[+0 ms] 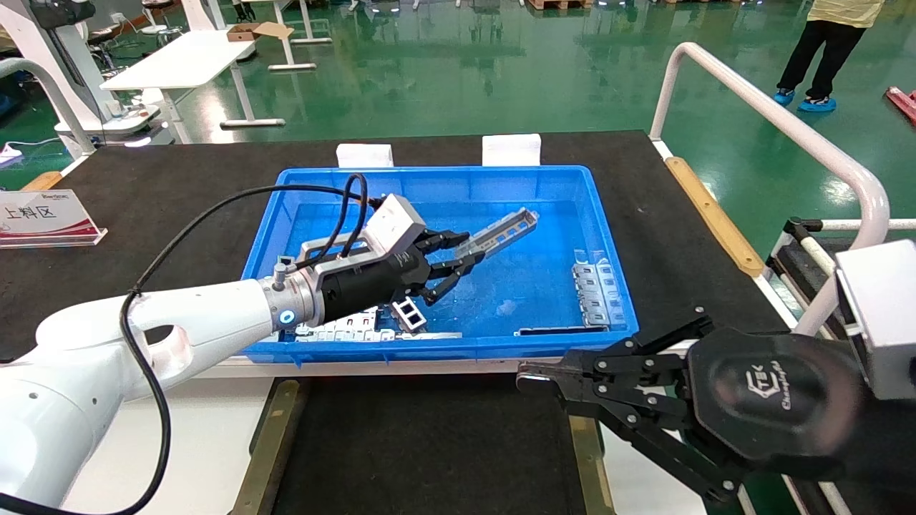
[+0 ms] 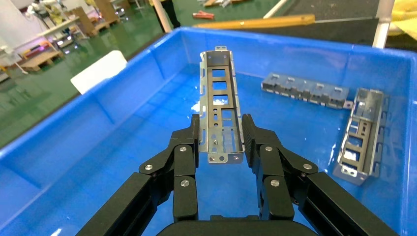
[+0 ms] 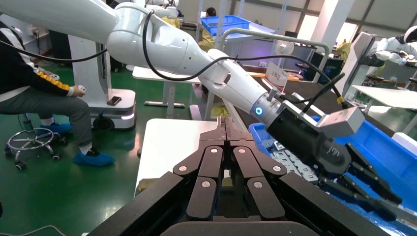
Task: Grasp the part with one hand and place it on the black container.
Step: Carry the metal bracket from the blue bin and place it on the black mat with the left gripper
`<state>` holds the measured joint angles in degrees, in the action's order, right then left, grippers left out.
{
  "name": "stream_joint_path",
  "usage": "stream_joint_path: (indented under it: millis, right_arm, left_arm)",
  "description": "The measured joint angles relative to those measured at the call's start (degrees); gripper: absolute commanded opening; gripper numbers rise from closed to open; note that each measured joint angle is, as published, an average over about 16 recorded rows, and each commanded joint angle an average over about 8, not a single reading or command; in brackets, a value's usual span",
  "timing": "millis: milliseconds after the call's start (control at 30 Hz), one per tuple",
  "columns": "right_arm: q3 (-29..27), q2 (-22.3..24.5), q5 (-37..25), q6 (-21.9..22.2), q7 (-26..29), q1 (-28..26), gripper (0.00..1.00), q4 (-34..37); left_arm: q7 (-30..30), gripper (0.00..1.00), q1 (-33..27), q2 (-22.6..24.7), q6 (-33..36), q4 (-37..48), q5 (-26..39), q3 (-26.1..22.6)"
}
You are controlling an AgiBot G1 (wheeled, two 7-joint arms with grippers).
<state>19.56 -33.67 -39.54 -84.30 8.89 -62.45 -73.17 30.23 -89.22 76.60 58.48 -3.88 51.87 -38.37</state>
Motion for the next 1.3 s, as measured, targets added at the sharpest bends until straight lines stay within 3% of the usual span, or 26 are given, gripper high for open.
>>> stream_joint_path:
  millis: [333,700,1300]
  right_arm:
    - [0.01,0.00,0.01,0.00,-0.01,0.00,0.00,0.00]
    - [0.03,0.01,0.02,0.01,-0.01,-0.01,0.00,0.00]
    - [0.05,0.02,0.03,0.02,-0.02,-0.01,0.00,0.00]
  left_arm:
    - [1.93,0.00,-0.52,-0.79,4.92,0.83,-1.57,0.92]
    - [2.48,0.00,-0.06,-1.79,14.79,1.32,-2.03,1.07]
    - [0.71,0.00,6.24,-2.55,28.97,2.79,-0.90,0.05]
